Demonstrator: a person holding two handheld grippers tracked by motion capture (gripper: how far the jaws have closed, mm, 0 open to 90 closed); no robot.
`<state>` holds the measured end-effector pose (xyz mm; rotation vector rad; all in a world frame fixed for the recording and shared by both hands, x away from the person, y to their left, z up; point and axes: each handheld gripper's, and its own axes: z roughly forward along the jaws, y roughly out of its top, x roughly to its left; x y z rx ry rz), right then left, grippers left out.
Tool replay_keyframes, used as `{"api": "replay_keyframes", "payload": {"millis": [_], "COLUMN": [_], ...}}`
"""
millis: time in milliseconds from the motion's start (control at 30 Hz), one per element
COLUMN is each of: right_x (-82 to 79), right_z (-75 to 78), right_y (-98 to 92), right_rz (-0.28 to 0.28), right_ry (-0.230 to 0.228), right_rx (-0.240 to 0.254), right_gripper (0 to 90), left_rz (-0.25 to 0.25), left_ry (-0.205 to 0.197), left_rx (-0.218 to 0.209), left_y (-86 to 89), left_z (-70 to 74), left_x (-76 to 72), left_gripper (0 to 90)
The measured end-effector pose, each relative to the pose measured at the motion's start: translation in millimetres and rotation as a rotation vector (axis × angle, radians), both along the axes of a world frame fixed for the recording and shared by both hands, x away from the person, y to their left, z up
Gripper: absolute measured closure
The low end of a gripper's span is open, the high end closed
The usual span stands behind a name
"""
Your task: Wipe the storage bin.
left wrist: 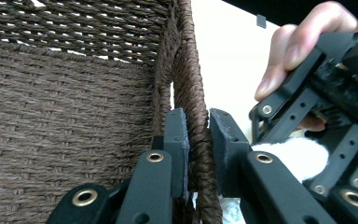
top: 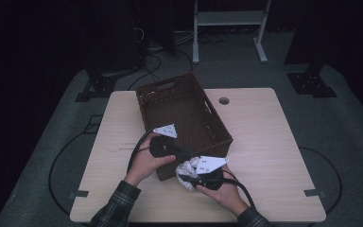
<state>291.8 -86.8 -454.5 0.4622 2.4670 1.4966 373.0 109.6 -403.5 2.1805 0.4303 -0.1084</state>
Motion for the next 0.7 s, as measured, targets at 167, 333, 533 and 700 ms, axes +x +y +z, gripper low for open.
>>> {"api": "replay_keyframes", "payload": {"millis": [167,333,533,700], "right_x": [-1.7,-4.3,-7.4,-8.3], "right_z": [6.9,11.8,17.7,20.5], "right_y": [-2.6,-2.9,-2.8,-0.2], "right_rz": [0.000,-0.001,-0.003,-0.001], "right_ry": [-0.009,-0.026,-0.043,-0.053], "right_rx": [0.018,0.029,0.042,0.051], "right_gripper": [75.5,75.5,75.5,75.5], "left_rz": [0.001,0.001,0.002,0.008], "left_ry": [0.002,0.003,0.005,0.008], "left_rx": [-0.001,-0.001,-0.002,-0.009], "left_y": [-0.1,-0.1,-0.1,-0.4], "left_z": [0.0,0.0,0.0,-0.3], "left_x": [0.0,0.1,0.1,-0.1], "left_gripper": [77.1,77.1,77.1,77.0]}}
